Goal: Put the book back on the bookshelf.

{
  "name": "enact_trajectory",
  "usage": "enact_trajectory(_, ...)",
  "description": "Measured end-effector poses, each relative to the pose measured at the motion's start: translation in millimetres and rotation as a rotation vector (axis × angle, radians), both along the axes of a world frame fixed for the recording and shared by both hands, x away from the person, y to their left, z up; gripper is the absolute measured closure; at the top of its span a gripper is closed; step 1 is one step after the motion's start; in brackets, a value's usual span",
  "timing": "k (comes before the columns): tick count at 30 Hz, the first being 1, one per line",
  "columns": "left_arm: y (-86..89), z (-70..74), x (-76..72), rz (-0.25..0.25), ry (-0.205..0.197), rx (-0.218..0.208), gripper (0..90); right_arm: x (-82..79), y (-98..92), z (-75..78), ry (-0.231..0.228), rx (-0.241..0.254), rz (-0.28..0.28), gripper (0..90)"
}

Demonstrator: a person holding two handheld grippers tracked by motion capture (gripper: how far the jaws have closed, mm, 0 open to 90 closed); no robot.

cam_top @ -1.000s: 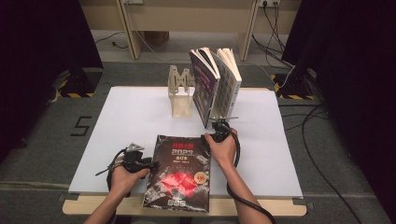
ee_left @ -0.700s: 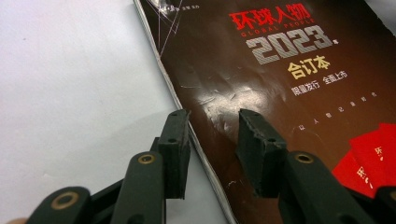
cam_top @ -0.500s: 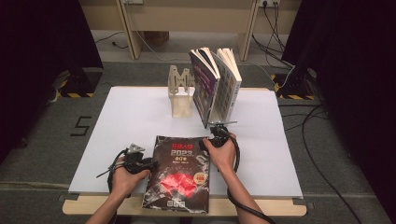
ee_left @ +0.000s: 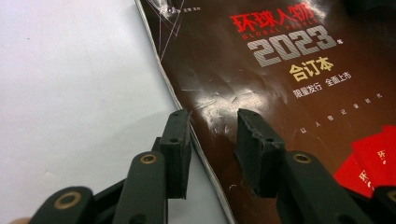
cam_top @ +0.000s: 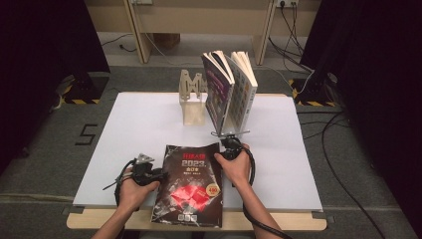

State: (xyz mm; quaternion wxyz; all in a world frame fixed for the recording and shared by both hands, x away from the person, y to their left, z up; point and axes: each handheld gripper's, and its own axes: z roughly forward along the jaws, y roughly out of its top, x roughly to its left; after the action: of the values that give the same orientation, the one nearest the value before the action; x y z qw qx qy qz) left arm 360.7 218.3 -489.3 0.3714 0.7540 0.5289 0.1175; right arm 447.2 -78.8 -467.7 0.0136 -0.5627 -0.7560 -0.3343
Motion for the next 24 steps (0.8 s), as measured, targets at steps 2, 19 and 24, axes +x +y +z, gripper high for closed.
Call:
enact_trajectory(2, 0.2, 0.0, 0.1, -0.003, 0.0, 0.0, 63.9, 0.1, -0.7, 3.6, -0.001, 0.011, 0.023, 81.2)
enact_trajectory(19, 10.0, 3.8, 0.7, 0.028, -0.006, -0.106, 55.3, -5.5, -2.5, 27.5, 0.0, 0.126, 0.01, 86.6)
enact_trajectory(24, 14.6, 12.4, 0.2, 0.048, -0.029, -0.127, 53.3, -7.3, -3.0, 35.5, -0.028, 0.145, 0.0, 86.7)
